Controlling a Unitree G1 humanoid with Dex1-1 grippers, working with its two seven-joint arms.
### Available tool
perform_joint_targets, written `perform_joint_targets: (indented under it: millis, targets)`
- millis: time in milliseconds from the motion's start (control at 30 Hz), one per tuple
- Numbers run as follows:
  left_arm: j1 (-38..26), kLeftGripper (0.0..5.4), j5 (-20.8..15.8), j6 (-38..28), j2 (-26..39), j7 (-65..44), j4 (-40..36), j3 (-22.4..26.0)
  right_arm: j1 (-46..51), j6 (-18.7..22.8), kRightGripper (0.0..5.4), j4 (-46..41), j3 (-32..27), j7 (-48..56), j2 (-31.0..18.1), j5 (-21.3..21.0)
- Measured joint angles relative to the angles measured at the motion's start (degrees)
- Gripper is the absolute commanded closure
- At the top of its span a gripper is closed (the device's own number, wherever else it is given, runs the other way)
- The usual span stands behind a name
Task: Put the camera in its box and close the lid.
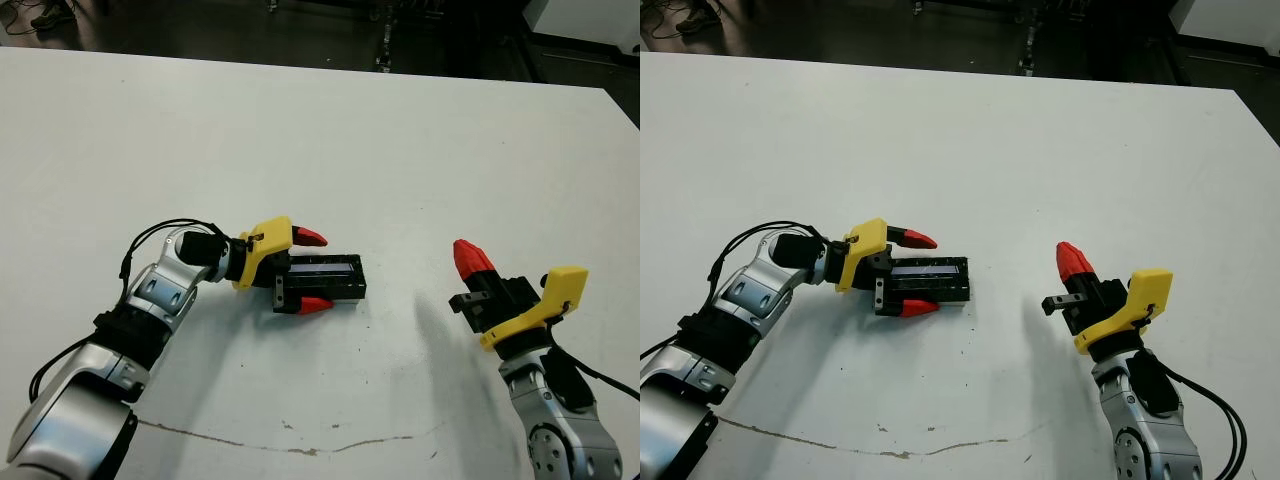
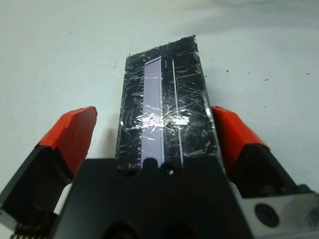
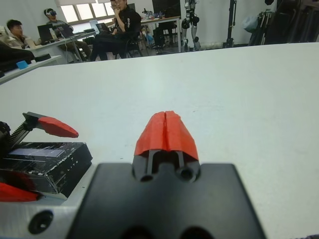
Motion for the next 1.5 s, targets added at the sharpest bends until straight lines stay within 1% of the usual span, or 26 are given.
perform_joint_targets:
  millis: [200,400,500,600,800,867,933,1067,1333,1433,1500]
  targets:
    - [-0.04,0.02,-0.05,1.18,1.36,-0.25,-1.44,-0.47,0.02,-0.04,5.40,0.00,0.06,0.00,0.03,-0.02]
    - [2.43,0.02,-1.60,1.83,4.27,-2.64,-5.93,-0.16,0.01,-0.02,5.40,-0.03,0.14,-0.05,0.04,0.01]
    - [4.23,0.02,-1.97,2.06,6.82,-3.50,-9.12,0.69,0.01,-0.02,5.40,-0.04,0.14,0.06,0.05,0.29]
    - [5.93,0.02,-3.34,2.41,9.87,-5.56,-10.83,1.97,-0.03,-0.05,5.40,-0.03,0.16,0.08,0.04,0.29]
    - [9.12,0.02,-5.12,6.80,17.06,-8.02,-15.45,5.24,-0.15,-0.03,5.40,-0.03,0.31,0.03,0.05,0.23]
    - [10.65,0.02,-6.07,8.55,19.45,-8.50,-16.79,6.94,-0.18,-0.01,5.40,-0.05,0.32,0.04,0.04,0.33]
    - [12.03,0.02,-6.33,8.77,21.29,-8.52,-17.66,8.97,-0.22,0.05,5.40,-0.04,0.31,0.04,0.04,0.53]
    - [12.71,0.02,-6.44,10.09,24.18,-6.36,-19.15,12.95,-0.31,0.06,5.40,-0.04,0.35,0.05,0.05,0.87]
    - [11.84,0.02,-6.61,12.53,25.80,1.38,-20.11,20.52,-0.26,0.08,5.40,-0.06,0.62,-0.11,0.04,0.13]
    - [11.98,0.02,-10.34,14.05,23.98,5.77,-22.69,24.89,-0.22,0.05,5.40,-0.09,0.62,-0.08,0.04,0.04]
    - [12.83,0.22,-13.61,16.43,19.81,11.90,-26.92,27.67,-0.23,0.03,5.40,-0.04,0.63,-0.01,0.05,0.05]
